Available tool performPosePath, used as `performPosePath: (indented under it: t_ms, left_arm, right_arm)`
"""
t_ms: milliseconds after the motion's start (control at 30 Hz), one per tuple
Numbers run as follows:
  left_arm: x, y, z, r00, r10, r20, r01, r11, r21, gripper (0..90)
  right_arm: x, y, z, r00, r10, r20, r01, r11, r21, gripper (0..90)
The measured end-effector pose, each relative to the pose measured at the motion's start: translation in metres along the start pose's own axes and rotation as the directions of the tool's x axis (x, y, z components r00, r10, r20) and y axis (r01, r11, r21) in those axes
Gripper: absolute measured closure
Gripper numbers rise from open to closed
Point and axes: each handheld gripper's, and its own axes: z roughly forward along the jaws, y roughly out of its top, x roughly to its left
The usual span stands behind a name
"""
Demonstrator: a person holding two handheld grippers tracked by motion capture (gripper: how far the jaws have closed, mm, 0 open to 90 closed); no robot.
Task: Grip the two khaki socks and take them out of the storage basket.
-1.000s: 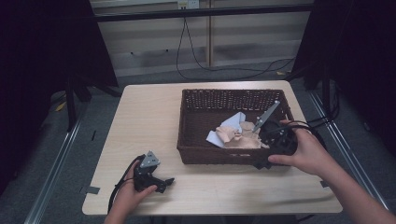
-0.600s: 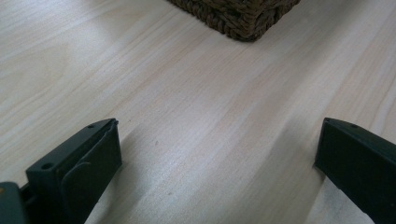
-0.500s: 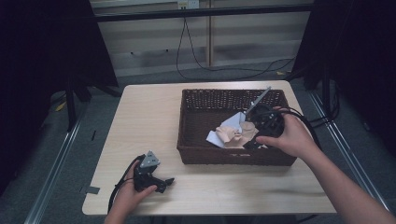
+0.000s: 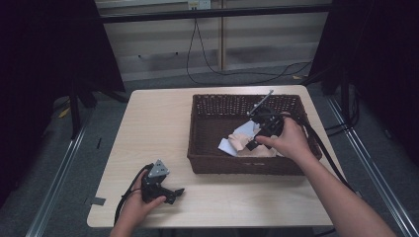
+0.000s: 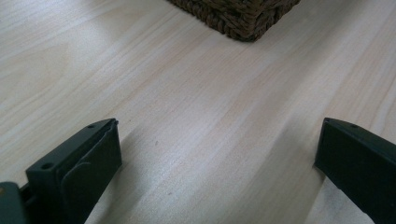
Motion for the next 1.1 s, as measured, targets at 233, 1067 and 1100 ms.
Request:
performPosePath:
  t_ms: [233,1067,1100]
  left_arm:
    - [0.000,0.000,0.000,1.0000,0.000,0.000,0.000,1.0000,0.000,0.0]
    - [0.000,0.000,0.000,1.0000,-0.001,0.001,0.001,1.0000,0.000,0.0]
    - [0.000,0.000,0.000,1.0000,-0.001,0.001,0.001,1.0000,0.000,0.0]
  right_arm:
    - [-0.007,0.007,0.019,0.9997,0.024,-0.008,-0.024,0.9994,0.025,32.4]
    - [-0.013,0.014,0.040,0.9986,0.012,-0.051,-0.007,0.9949,0.100,83.4]
    - [-0.014,0.014,0.038,0.9988,0.002,-0.049,0.003,0.9952,0.098,83.4]
